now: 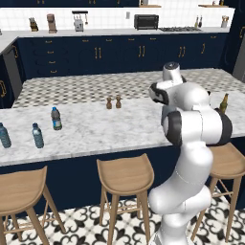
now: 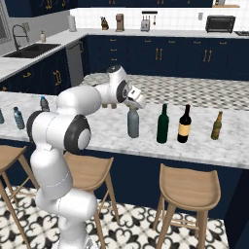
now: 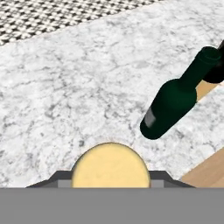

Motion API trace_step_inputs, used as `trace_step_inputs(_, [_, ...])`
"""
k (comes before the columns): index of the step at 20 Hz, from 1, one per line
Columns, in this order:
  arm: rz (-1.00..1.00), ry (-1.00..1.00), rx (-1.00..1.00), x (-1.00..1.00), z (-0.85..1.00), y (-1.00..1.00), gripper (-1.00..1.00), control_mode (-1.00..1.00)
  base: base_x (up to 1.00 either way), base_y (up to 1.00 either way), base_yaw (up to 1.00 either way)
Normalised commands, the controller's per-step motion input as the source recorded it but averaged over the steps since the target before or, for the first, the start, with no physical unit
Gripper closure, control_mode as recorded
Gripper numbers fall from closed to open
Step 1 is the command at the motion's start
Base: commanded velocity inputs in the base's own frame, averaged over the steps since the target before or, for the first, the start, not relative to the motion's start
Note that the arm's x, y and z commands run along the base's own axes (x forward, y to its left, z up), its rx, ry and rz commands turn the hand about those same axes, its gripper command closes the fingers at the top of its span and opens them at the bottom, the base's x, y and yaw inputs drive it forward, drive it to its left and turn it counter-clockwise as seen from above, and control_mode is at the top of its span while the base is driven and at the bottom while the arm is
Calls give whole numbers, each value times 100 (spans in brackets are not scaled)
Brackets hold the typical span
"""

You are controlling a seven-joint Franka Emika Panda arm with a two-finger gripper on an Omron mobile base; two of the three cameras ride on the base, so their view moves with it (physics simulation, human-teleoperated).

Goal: Move the plastic bottles in the middle to the plastics group, and the glass bottles in the middle to the glass group.

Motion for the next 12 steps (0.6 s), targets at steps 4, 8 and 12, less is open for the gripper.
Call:
trace_step_inputs(4, [-17,0,10,0,6,-35,100,-100,0,0,0])
trace_step_inputs(8, [-10,0,6,-7,18,-22,100,-100,0,0,0])
trace_step_inputs(12, [-6,0,0,-15,7,-3,100,-100,0,0,0])
